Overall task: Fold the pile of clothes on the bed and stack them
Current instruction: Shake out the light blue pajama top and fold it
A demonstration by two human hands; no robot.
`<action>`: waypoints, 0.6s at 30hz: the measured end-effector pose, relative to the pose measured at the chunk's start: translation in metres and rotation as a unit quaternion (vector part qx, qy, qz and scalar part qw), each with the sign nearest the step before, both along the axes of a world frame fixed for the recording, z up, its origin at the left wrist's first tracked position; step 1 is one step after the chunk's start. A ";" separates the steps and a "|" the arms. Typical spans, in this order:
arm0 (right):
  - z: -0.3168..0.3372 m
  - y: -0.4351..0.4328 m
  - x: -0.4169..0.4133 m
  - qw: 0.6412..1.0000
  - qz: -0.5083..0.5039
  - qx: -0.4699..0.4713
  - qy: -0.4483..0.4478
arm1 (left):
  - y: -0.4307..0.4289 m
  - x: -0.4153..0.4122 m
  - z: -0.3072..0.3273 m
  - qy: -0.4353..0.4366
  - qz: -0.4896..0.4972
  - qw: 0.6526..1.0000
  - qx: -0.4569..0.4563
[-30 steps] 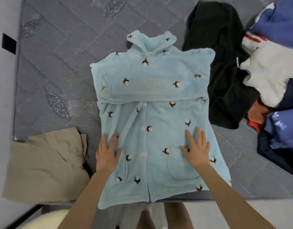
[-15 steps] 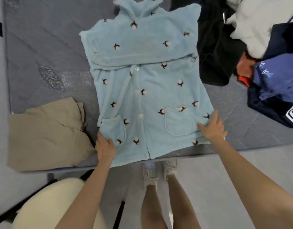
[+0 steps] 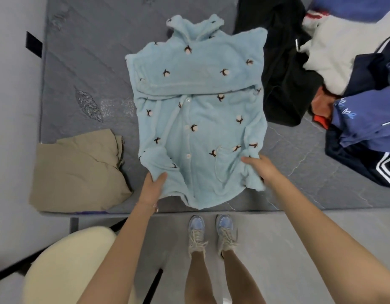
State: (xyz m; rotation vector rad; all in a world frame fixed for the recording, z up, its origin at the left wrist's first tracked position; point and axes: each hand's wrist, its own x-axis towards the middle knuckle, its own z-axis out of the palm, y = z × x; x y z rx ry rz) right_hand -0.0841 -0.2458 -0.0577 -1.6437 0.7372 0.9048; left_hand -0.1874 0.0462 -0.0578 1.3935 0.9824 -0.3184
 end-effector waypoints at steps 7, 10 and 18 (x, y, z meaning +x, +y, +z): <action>0.034 0.036 0.089 0.987 -0.115 0.086 -0.069 | -0.002 0.104 0.033 -0.142 0.133 0.978 -0.078; 0.047 0.057 0.134 0.972 -0.186 0.114 -0.085 | 0.010 0.156 0.047 -0.181 0.143 0.966 -0.115; 0.053 0.087 0.258 0.886 -0.389 0.223 -0.116 | 0.067 0.295 0.045 -0.214 0.181 0.949 -0.142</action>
